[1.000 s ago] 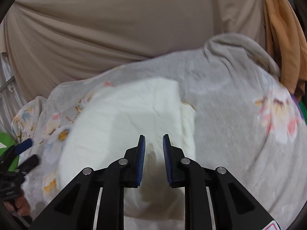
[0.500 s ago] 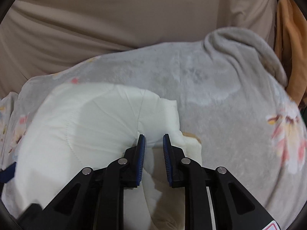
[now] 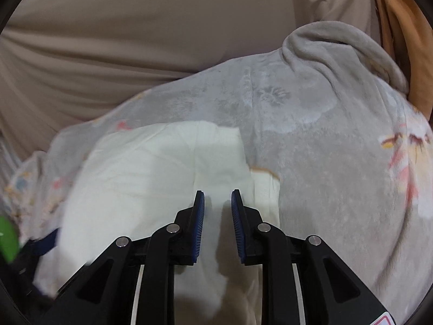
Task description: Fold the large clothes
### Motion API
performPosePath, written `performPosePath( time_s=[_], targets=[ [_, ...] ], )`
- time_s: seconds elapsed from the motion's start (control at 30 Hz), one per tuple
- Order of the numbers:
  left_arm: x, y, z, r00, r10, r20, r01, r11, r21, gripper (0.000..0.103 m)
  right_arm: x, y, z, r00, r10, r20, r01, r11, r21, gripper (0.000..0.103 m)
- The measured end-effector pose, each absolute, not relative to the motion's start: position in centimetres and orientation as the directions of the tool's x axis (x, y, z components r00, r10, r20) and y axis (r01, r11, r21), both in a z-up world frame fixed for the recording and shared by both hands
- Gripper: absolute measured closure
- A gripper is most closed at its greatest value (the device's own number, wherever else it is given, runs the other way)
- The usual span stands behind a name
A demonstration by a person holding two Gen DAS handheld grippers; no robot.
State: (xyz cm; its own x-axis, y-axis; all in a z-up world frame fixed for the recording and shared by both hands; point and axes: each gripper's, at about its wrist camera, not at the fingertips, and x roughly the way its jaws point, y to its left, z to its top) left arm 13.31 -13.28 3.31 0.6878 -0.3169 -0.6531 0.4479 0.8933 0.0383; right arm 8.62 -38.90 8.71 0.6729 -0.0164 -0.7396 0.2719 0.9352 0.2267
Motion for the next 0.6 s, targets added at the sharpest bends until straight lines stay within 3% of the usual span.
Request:
performPosePath(
  time_s=[0.27,0.47,0.6],
  targets=[
    [12.9,-13.7,3.1,0.692,-0.312,-0.651,0.45,0.891,0.051,0.005,3.9,-36.8,5.9,0.616,-0.082,-0.783,0.236,0.968,0.084,0.076],
    [12.4,-9.4,5.6,0.626,-0.408,-0.664,0.466,0.879,-0.1,0.005,1.3,-40.3,10.9,0.69,0.005,-0.724,0.25,0.937,0.245,0.073],
    [13.3,-5.6,6.5,0.594,-0.449,-0.667,0.442,0.875,-0.196,0.005,1.2,-45.0,10.4,0.671,0.068,-0.738,0.319,0.873,0.37,0.069]
  ],
)
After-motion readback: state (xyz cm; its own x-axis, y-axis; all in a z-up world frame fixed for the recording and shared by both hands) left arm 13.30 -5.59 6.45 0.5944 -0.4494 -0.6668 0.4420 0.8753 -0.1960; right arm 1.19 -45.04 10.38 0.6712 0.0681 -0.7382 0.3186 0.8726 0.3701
